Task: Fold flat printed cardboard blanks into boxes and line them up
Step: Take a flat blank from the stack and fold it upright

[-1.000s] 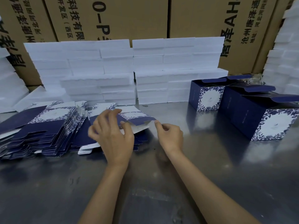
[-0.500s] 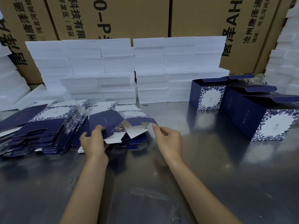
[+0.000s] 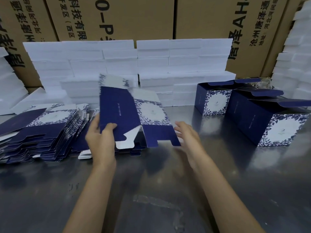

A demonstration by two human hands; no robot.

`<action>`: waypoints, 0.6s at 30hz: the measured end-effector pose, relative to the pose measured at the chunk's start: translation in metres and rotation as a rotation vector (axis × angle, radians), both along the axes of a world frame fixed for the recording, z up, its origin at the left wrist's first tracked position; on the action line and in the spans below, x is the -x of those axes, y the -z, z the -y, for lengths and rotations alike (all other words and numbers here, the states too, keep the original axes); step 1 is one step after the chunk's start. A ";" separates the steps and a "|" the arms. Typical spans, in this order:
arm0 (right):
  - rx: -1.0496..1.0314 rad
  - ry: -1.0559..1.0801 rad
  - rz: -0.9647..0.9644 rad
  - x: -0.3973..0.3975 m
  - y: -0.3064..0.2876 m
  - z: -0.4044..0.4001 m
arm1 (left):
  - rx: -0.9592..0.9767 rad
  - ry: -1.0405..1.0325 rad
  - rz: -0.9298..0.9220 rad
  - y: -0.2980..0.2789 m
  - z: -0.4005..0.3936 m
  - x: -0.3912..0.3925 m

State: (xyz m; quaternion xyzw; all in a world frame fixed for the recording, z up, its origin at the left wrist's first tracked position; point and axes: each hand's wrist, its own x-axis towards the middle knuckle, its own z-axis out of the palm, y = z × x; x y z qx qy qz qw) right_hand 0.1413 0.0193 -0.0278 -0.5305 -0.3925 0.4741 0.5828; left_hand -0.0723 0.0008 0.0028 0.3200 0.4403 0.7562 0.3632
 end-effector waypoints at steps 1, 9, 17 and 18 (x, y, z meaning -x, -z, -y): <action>0.034 -0.019 0.008 -0.007 -0.002 0.000 | 0.027 0.069 0.016 0.001 -0.001 -0.003; 0.056 -0.097 0.140 -0.048 0.005 0.005 | 0.090 0.573 0.141 0.012 0.002 -0.020; -0.053 -0.097 -0.224 -0.066 -0.001 0.016 | 0.041 0.980 0.114 0.005 0.001 -0.033; -0.055 -0.108 -0.289 -0.066 -0.006 0.016 | 0.061 1.001 0.097 0.003 0.000 -0.038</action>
